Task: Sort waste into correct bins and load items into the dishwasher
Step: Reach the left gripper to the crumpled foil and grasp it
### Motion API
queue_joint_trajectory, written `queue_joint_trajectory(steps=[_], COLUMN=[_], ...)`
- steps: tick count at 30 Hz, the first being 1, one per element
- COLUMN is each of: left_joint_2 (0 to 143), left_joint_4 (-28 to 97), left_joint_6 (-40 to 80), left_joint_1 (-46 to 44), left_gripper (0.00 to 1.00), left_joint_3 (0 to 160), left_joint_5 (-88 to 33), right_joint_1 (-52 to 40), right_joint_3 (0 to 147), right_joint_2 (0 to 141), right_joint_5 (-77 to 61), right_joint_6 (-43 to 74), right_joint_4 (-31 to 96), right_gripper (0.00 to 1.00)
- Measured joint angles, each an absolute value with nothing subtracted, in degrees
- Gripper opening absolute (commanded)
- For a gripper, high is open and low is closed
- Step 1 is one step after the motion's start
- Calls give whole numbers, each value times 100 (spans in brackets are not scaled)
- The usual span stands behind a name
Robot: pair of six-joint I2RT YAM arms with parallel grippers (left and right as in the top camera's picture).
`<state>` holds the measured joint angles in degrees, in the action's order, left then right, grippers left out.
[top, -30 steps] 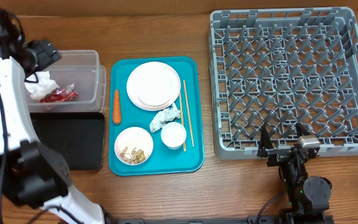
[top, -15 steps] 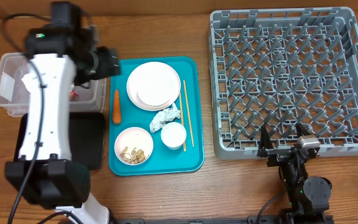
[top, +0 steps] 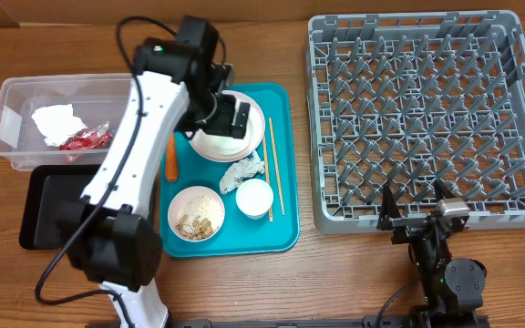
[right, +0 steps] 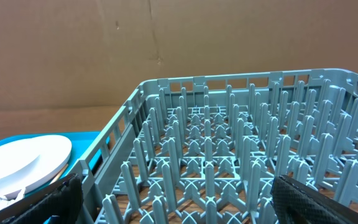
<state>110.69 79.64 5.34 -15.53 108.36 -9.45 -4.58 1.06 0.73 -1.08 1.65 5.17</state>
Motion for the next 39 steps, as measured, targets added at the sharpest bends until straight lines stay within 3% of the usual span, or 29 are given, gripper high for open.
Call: queue_joint_trajectory(steps=[2, 8, 39], left_joint_2=[11187, 11539, 12202], left_joint_4=[8071, 8364, 8377], left_joint_6=[534, 519, 904], left_joint_1=[-1662, -1914, -2029], left_gripper=[99, 84, 73], left_joint_3=[10836, 10836, 10455], left_joint_5=[-945, -945, -550], right_joint_1=[-458, -458, -458], right_joint_3=[106, 106, 106], right_joint_2=[73, 73, 73], right_joint_5=[-108, -108, -106], right_joint_6=[167, 167, 167], right_joint_4=[515, 519, 513], right_gripper=[100, 100, 100])
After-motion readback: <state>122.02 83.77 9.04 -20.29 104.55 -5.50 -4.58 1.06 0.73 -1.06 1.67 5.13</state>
